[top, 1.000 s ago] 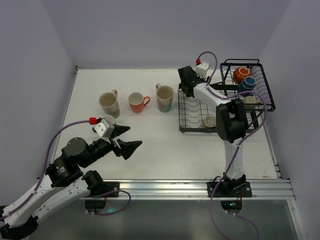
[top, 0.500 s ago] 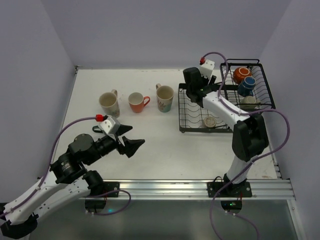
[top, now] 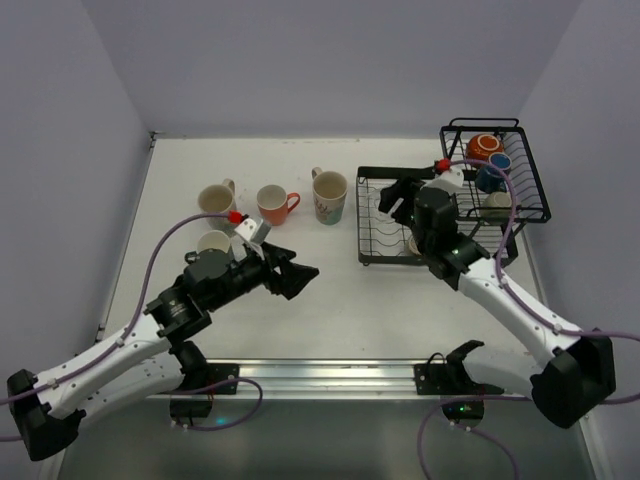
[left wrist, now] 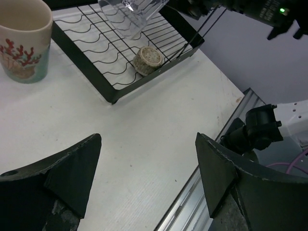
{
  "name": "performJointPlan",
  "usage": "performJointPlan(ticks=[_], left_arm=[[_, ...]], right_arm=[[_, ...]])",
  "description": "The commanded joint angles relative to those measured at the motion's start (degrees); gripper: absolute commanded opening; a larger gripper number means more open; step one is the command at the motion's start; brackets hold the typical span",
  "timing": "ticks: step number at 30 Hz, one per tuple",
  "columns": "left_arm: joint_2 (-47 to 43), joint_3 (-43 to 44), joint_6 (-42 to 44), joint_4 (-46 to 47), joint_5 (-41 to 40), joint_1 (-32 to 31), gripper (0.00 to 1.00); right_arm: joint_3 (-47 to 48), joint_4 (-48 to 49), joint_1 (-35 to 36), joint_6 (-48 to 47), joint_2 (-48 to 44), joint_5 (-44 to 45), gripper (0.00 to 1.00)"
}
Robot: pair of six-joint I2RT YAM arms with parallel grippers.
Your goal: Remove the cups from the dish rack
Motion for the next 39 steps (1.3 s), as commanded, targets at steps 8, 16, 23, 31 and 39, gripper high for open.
performJointPlan(ticks=[8,16,23,31,39], left_arm=[[14.77,-1.8,-11.29,24.79,0.51,0.23,0.79],[20.14,-5.66,-18.76,37.44,0.51,0.23,0.8],[21.73,-6.54,-20.08,44.29,2.26,0.23,0.82],[21.82,-7.25,-20.17,48.0,4.82,0.23,0.67],[16.2,-7.16,-16.4,38.87,-1.07,0.32,0.0]], right_arm=[[-14.71,15.39,0.65,11.22,-18.05,-34.25,0.18],[-21.04,21.28,0.65,15.26,-22.81,-41.99,0.18],[-23.5,28.92,0.65,20.28,-20.36,-49.99,0.19],[-24.82,37.01,2.06,24.76,-13.41,-54.57,0.21],[-25.53,37.98,2.23,24.68,-12.09,-52.29,0.71]])
